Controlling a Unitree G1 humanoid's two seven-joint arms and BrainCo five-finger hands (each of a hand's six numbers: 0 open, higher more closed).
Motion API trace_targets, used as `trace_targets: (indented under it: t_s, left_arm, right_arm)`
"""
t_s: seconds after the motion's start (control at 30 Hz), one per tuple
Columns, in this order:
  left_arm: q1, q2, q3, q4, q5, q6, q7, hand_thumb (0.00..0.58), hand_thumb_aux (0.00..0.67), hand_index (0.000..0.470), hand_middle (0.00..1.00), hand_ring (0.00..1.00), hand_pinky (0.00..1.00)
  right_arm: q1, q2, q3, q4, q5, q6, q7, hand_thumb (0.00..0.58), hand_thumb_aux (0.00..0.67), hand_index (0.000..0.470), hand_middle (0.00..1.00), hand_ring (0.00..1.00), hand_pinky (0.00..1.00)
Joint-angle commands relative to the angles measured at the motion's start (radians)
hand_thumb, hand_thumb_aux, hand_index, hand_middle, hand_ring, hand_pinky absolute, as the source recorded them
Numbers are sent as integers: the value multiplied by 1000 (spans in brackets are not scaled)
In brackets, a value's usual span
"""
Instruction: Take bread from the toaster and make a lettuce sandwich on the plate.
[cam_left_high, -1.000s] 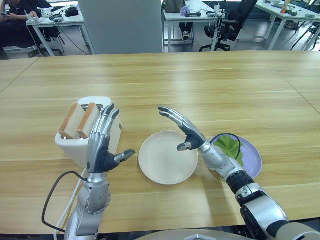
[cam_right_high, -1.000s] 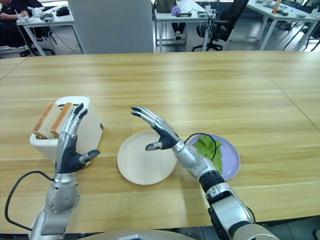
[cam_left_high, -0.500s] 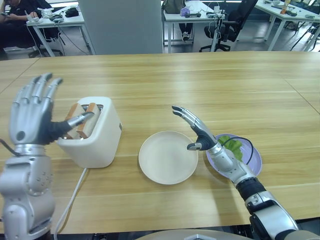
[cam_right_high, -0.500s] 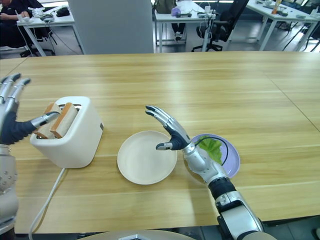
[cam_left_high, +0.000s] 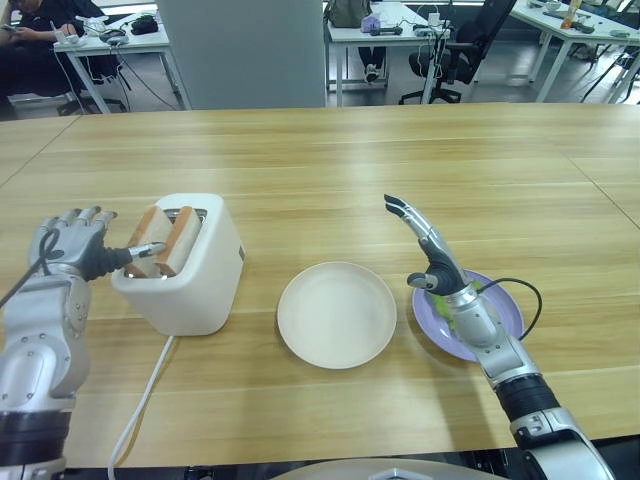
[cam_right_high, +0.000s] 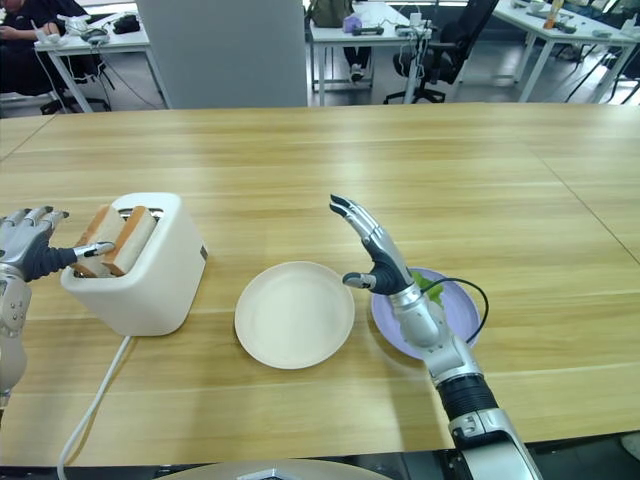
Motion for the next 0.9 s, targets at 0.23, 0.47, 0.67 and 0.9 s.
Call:
trace_targets:
  t_s: [0.23, 0.47, 0.67, 0.9]
  left_arm:
    - [-17, 23, -87, 63, -42, 10, -13, 0, 0, 0, 0, 0, 0]
    - [-20, 13, -82, 37, -105, 12, 5, 512, 441, 303, 0, 0, 0]
    - [-21, 7, -79, 19, -156, 11, 16, 580, 670, 460, 0, 0, 0]
    - [-28, -14, -65, -1, -210, 1, 70, 580, 670, 460, 0, 0, 0]
  right_arm:
    - [27, -6, -24, -64, 32, 45, 40, 0, 0, 0, 0, 0, 0]
    - [29, -5, -27, -72, 40, 54, 53, 0, 0, 0, 0, 0, 0]
    - [31, -6, -30, -76, 46, 56, 63, 0, 0, 0, 0, 0, 0]
    - [30, -12, -34, -79, 47, 58, 70, 0, 0, 0, 0, 0, 0]
